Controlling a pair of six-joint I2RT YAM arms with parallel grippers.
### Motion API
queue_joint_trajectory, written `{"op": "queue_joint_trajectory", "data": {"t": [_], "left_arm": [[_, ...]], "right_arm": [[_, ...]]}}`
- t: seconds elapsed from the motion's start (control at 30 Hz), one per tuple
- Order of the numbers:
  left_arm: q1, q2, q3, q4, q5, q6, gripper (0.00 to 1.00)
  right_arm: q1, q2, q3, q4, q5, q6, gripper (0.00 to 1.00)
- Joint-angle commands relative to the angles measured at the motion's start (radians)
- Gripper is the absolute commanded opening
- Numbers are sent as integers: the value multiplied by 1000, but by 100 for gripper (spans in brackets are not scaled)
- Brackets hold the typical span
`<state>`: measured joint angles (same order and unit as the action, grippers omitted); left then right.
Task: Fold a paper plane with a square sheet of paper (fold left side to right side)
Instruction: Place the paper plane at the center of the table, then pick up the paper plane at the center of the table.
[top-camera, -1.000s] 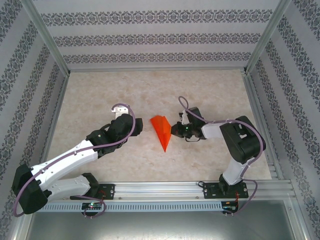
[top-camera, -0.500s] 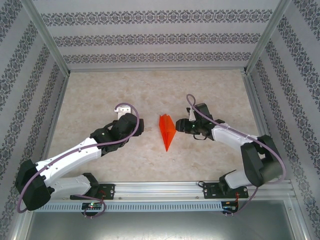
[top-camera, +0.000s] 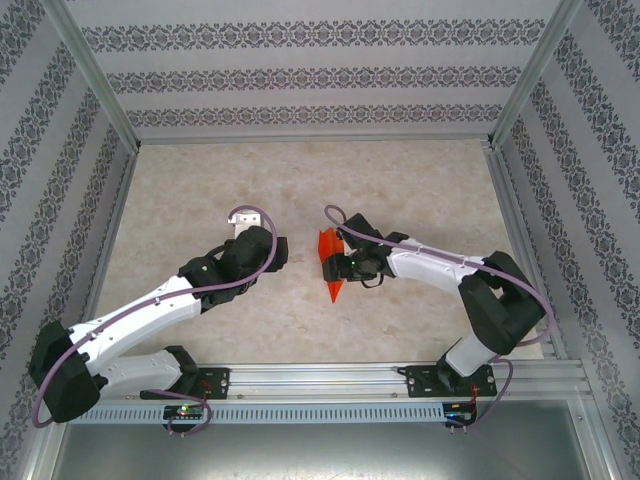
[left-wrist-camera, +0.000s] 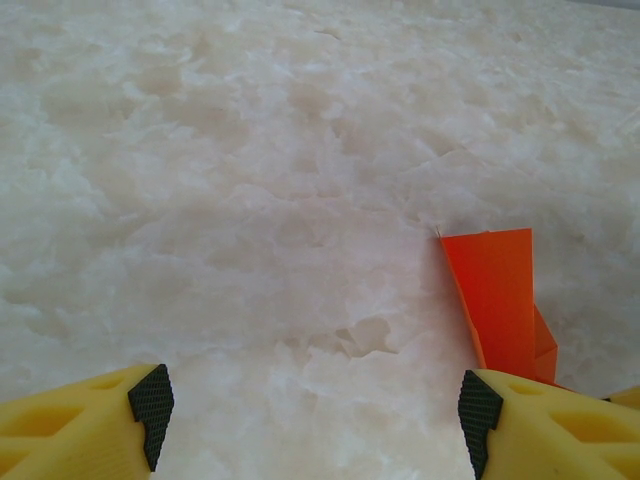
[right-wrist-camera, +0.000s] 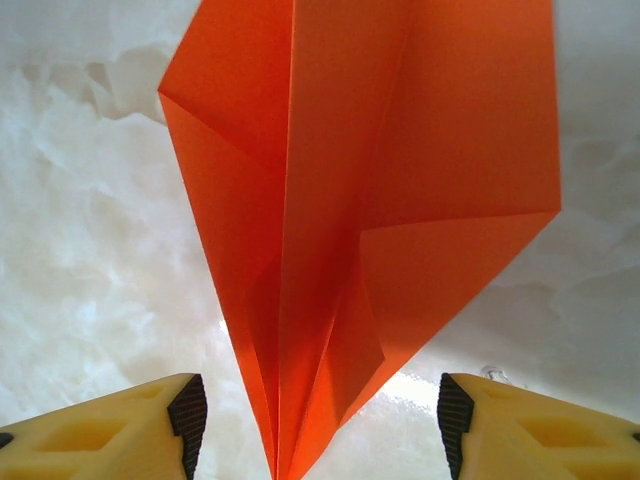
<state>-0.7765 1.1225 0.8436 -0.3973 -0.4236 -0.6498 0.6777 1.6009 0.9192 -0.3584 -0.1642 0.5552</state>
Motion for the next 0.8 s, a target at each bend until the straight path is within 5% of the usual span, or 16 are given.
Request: {"op": "queue_joint_trajectory", "data": {"t": [0.0, 0.53, 0.77], "left_arm": [[11, -26, -12, -6, -18, 26, 78], [11, -50, -26, -22, -35, 26, 78], [11, -81, -37, -35, -35, 40, 79]], "right_arm": [[17, 40, 49, -34, 28, 21, 61], [61, 176, 144, -78, 84, 18, 31], [11, 160, 266, -189, 138, -8, 5]]}}
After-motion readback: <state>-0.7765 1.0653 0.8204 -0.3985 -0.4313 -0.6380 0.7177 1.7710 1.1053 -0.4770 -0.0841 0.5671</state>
